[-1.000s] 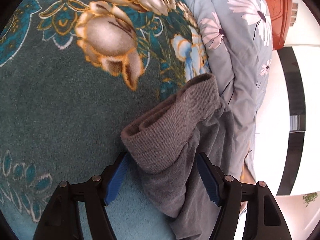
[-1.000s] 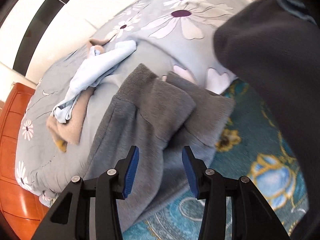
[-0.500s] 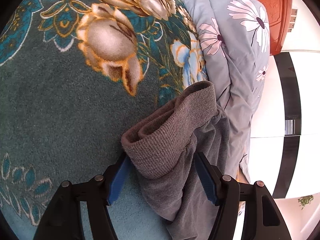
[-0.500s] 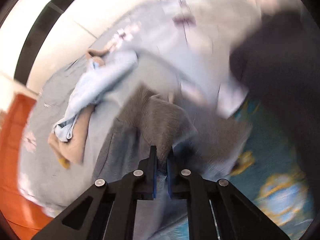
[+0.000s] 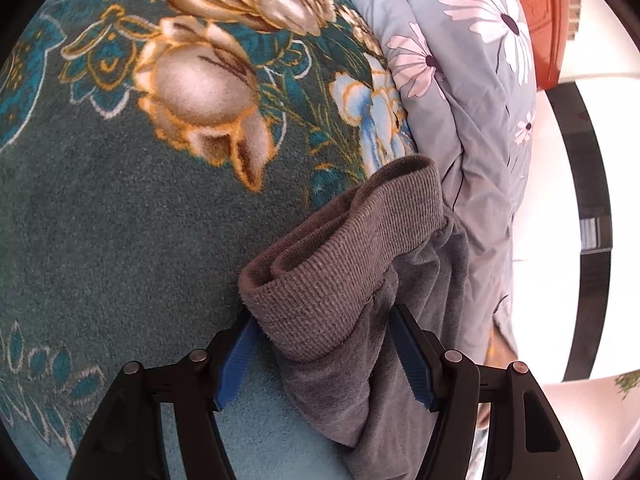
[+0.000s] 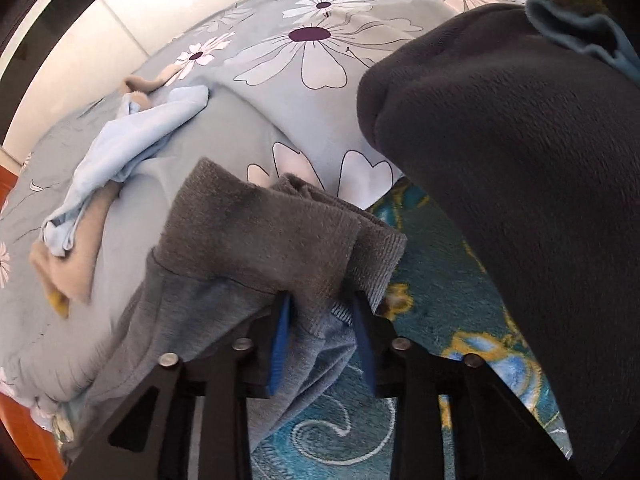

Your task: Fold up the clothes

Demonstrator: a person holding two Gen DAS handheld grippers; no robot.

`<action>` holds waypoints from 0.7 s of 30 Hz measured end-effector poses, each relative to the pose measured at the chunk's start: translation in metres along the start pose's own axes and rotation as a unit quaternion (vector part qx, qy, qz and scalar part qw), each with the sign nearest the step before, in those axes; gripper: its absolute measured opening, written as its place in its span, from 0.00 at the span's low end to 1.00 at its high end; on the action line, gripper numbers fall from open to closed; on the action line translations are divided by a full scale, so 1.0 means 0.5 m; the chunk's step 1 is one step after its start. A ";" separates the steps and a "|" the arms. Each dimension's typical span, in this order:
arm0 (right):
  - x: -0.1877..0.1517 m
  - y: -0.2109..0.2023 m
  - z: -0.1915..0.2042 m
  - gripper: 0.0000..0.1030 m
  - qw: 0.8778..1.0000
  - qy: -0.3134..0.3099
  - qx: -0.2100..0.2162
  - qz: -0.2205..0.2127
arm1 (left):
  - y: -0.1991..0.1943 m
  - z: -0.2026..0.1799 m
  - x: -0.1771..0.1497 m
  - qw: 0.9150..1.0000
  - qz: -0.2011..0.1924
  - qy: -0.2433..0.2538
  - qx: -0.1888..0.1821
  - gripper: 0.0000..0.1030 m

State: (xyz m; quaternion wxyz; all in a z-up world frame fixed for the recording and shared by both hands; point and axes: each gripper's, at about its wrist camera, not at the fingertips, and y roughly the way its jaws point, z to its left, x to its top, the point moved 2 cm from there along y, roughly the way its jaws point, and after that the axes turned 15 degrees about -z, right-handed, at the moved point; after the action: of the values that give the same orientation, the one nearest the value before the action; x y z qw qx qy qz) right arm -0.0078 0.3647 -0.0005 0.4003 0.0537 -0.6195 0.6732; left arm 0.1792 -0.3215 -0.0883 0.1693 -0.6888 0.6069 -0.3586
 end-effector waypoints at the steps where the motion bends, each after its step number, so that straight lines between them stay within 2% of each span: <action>1: -0.004 0.001 0.000 0.52 1.000 -0.002 -0.008 0.000 | 0.001 -0.003 -0.003 1.000 -0.001 0.007 0.002 0.67; 5: -0.018 0.026 -0.025 0.54 0.999 0.045 -0.004 0.019 | 0.000 -0.009 -0.009 1.000 -0.002 0.012 -0.005 0.67; 9: -0.021 0.034 -0.040 0.54 0.997 0.077 0.021 0.013 | -0.005 -0.005 -0.008 1.000 -0.005 0.003 -0.015 0.50; 10: -0.020 0.033 -0.039 0.49 0.996 0.079 0.029 0.010 | -0.007 -0.003 -0.008 1.000 -0.006 0.000 -0.018 0.44; 11: -0.020 0.031 -0.037 0.34 0.996 0.081 0.036 0.007 | -0.008 -0.003 -0.008 1.000 -0.007 0.000 -0.017 0.42; 13: -0.019 0.028 -0.028 0.21 0.995 0.086 0.050 0.007 | -0.014 0.000 -0.005 1.000 -0.007 -0.006 -0.024 0.35; 14: -0.018 0.027 -0.024 0.19 0.994 0.088 0.057 0.007 | -0.032 0.010 0.024 1.000 -0.010 -0.009 -0.027 0.31; 16: -0.009 0.008 -0.017 0.17 0.993 0.095 0.069 0.001 | -0.039 0.004 0.030 0.999 -0.021 -0.007 -0.025 0.20; 21: 0.016 -0.052 0.002 0.16 0.989 0.106 0.104 -0.017 | -0.081 -0.059 0.081 0.998 -0.046 0.015 -0.050 0.17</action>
State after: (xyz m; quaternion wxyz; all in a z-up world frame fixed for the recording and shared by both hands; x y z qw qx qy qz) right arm 0.0023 0.3651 0.0248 0.4672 0.0338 -0.4992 0.7289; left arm 0.1876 -0.3461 -0.0293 0.1091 -0.7177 0.5944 -0.3459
